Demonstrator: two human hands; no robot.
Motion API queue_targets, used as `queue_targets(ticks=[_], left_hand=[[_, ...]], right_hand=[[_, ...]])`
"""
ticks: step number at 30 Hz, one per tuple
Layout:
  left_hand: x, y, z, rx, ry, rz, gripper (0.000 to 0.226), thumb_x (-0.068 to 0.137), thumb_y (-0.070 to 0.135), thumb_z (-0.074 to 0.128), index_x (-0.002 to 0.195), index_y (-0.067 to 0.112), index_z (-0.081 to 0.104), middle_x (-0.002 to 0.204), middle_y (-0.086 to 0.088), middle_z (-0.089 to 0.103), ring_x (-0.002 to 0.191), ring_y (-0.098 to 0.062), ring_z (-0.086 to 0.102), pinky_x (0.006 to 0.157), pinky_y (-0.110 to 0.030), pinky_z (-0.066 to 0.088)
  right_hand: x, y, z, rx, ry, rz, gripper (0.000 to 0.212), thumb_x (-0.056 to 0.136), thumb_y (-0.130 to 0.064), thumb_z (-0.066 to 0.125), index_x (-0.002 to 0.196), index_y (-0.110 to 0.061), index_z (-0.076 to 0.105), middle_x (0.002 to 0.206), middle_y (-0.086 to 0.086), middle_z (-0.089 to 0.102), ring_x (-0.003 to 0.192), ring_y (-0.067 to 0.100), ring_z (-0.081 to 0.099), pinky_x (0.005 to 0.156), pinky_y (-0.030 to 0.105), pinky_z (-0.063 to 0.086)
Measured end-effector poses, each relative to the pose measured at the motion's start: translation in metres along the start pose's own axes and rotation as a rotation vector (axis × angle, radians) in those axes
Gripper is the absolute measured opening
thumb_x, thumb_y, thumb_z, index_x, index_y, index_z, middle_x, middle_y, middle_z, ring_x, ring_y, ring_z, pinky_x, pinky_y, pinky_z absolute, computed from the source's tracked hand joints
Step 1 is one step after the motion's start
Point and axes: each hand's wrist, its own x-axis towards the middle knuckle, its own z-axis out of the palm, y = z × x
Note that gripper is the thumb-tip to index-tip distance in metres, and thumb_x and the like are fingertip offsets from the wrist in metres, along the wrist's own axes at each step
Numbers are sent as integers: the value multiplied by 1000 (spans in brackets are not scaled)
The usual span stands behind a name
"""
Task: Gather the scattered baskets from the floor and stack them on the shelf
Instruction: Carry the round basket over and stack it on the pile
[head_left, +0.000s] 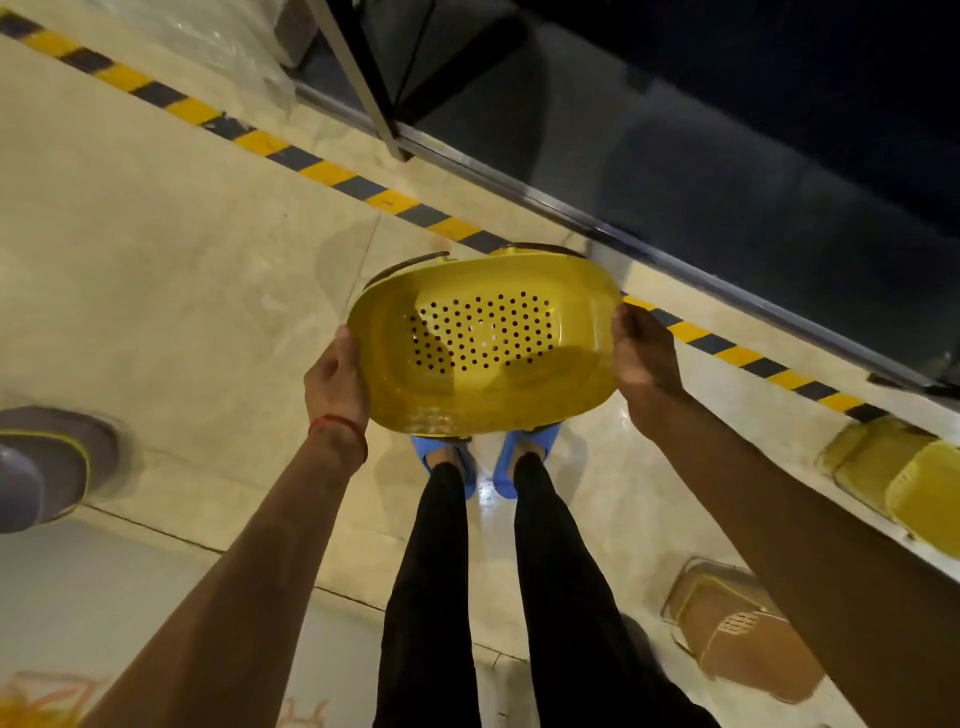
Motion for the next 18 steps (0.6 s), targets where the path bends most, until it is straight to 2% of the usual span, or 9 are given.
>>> queue_targets(ticks=[4,8,11,13,16,18], left_hand=[[31,-17,14,1,21,33,30,101,39,52,85,19,68,83,1,65,82,-16,59,81,-28,50],[54,-30,25,-17,36,38,28,98,36,59,107,13,71,82,4,67,71,-3,59,68,-18,52],[62,-40,26,-28,64,65,27,95,34,64,106,11,73,77,9,67,67,3,60,63,-13,52],[62,-43,26,-33,92,69,26,93,31,67,107,10,74,79,9,69,65,7,61,66,-12,53],[63,-42,23,-89,82,11,37,91,29,70,114,-1,72,94,-4,71,75,-3,66,78,-24,59],[64,-37,20,-87,45,-21,39,91,29,70,114,-2,71,98,-8,71,87,-16,67,85,-37,58]], right_hand=[[28,16,12,15,4,-26,37,109,-27,45,110,5,65,105,25,67,89,27,58,85,40,48],[48,37,26,-17,9,-60,35,108,-29,47,110,-2,69,108,23,70,97,30,64,83,35,46],[54,48,31,-27,23,-129,35,107,-35,48,102,-8,71,101,20,73,96,35,66,89,46,52],[52,53,29,-22,15,-155,33,106,-37,49,106,-15,73,102,15,75,99,34,68,91,46,53],[52,53,26,21,-14,-114,24,104,-40,53,107,-28,73,104,7,76,103,30,69,94,46,53],[54,49,25,-39,-3,-88,31,99,-48,53,105,-27,74,106,8,77,105,31,69,98,52,52]])
